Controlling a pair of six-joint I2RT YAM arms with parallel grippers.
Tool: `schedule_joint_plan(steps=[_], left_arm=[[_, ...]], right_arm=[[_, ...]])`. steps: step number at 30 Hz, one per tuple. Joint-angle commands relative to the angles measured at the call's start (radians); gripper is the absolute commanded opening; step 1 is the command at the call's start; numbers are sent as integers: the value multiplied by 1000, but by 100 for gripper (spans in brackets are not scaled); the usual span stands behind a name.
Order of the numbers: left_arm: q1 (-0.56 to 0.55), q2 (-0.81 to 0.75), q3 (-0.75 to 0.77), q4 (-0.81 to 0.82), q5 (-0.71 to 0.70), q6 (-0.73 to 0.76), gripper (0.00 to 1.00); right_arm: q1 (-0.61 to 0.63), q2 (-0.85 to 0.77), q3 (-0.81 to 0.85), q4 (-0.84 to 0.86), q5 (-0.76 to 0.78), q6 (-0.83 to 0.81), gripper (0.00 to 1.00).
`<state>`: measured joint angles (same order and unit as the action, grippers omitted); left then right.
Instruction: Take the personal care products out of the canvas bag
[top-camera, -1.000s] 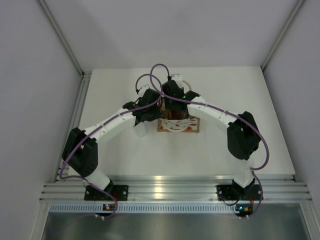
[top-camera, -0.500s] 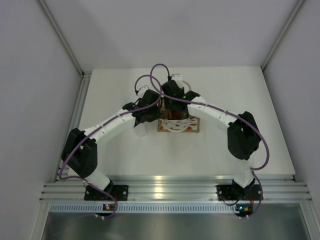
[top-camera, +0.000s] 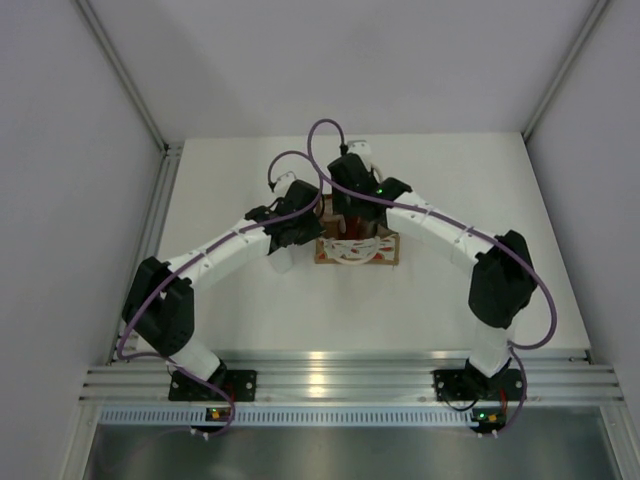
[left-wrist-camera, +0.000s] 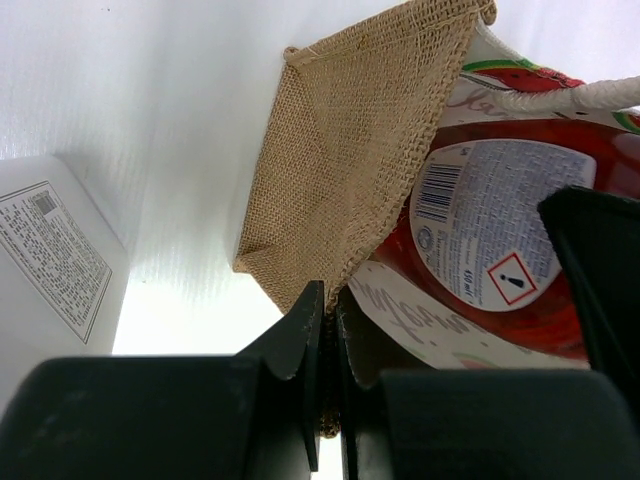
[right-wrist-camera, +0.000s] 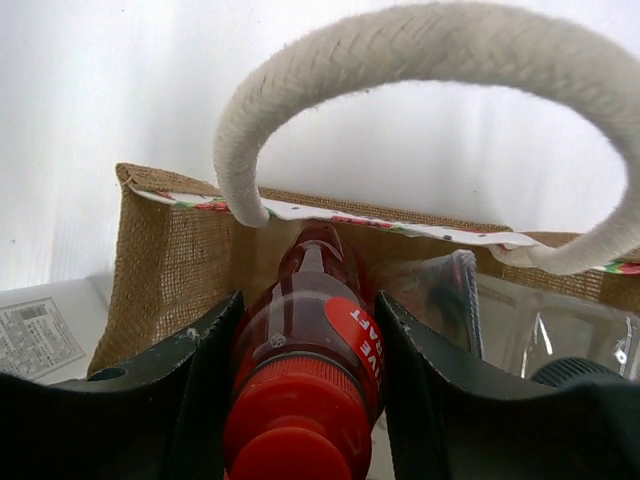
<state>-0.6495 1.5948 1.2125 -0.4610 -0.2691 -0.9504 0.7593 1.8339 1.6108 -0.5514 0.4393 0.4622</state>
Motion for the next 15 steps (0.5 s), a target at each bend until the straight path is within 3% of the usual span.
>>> schedule_joint_plan(steps=[1, 15], left_arm=[[-1, -33, -16, 25, -35, -21, 0], [-1, -33, -22, 25, -36, -24, 0]], right_arm=[[17, -122, 52, 31, 18, -23, 0], [20, -130, 267, -148, -31, -108, 0]])
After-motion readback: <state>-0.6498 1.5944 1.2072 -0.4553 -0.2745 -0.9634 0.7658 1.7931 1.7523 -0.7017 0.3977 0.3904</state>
